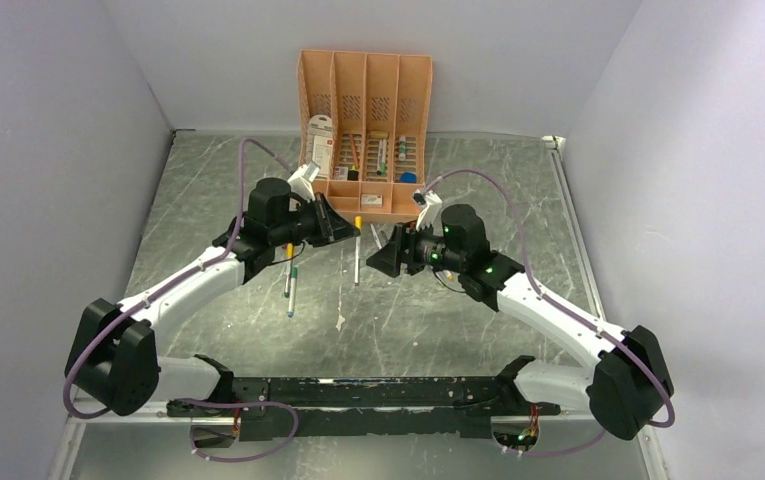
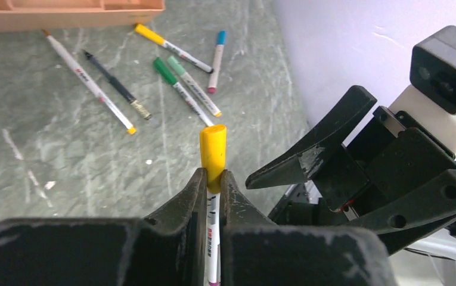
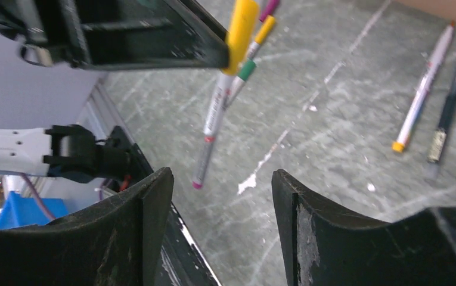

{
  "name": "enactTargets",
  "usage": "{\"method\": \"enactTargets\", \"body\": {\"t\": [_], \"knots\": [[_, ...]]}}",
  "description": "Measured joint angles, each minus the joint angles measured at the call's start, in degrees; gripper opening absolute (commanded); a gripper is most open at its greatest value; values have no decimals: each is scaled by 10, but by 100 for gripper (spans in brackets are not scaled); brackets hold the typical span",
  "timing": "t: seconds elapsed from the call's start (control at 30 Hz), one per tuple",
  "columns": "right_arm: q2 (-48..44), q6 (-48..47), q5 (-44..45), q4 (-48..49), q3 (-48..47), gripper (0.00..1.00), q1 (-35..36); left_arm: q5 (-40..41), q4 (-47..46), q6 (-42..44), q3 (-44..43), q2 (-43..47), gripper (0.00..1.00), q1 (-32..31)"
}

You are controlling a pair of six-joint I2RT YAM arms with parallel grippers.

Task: Open the pen caps

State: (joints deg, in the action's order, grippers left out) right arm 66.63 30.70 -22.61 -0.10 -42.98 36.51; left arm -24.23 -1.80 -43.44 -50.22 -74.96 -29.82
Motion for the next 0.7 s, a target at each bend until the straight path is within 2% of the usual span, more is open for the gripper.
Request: {"method": "enactTargets", "body": {"t": [0.33,0.57,0.63,0.7], "knots": [[16,33,-38,82,1,62,0,-33,-140,-77,45,19,14,-16],[34,47,-47,105,1,54,0,-42,-200,-111,56,21,14,-23],[34,49,-49,111,1,46,0,-43,-209,-115,59,21,14,-27],[34,51,-49,115,1,31,0,-45,-213,-119,61,21,15,-31]]}}
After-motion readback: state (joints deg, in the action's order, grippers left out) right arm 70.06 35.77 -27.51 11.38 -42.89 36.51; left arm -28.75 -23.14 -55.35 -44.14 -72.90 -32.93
